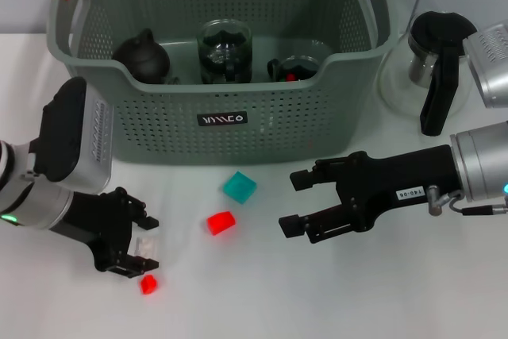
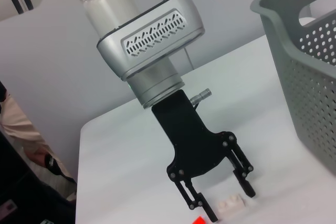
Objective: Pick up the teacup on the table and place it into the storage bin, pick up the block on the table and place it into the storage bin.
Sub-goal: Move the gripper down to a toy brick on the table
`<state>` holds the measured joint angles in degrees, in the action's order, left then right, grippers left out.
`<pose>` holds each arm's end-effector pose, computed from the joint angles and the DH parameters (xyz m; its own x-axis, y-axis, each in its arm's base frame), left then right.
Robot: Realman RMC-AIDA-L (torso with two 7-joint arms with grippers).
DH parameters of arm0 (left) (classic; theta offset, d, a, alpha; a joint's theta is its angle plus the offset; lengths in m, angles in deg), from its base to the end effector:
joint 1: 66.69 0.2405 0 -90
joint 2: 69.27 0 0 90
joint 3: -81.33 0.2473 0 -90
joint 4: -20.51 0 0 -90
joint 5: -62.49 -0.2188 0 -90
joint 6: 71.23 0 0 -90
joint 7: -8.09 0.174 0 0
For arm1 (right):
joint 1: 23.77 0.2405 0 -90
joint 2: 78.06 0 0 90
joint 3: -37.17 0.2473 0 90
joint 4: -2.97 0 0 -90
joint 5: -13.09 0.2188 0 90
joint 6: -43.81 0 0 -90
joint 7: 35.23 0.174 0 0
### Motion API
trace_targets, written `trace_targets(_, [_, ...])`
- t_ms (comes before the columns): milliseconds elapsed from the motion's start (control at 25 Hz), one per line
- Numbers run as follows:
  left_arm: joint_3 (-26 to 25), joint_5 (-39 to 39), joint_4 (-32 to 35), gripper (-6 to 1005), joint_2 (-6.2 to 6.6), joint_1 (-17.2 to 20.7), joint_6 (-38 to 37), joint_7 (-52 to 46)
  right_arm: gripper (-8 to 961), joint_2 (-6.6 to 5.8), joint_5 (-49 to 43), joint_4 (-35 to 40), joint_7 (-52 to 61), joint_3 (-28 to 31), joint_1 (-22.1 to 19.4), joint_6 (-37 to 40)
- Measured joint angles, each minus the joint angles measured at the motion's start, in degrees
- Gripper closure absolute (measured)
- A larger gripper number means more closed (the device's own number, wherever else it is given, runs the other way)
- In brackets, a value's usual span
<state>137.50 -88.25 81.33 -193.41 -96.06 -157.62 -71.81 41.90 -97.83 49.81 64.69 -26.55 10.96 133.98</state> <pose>-0.2798 0.3325 -0.0353 0.9561 0.0876 -0.2797 0.0490 -0.9887 -0.1420 0.1754 0.3365 -0.0617 0.8608 -0.4167 -0.2923 -0.4003 -0.9089 0.1167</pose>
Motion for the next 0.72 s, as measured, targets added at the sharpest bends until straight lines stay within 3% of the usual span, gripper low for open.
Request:
trace_targets(240, [0.0, -0.8, -0.1, 328, -0.06, 0.0, 0.0, -0.5, 27, 0.00, 0.0, 0.0, 0.0, 0.0, 0.1, -0.4])
trace_targets(440, [0.0, -0.9, -0.1, 528, -0.05, -0.1, 0.0, -0.6, 27, 0.00, 0.0, 0.0, 0.0, 0.0, 0.1, -0.4])
trace_targets(720, [0.4, -0.9, -0.2, 522, -0.05, -0.1, 0.3, -0.6, 27, -0.07, 0.0, 0.0, 0.0, -0.1, 0.1, -0.4])
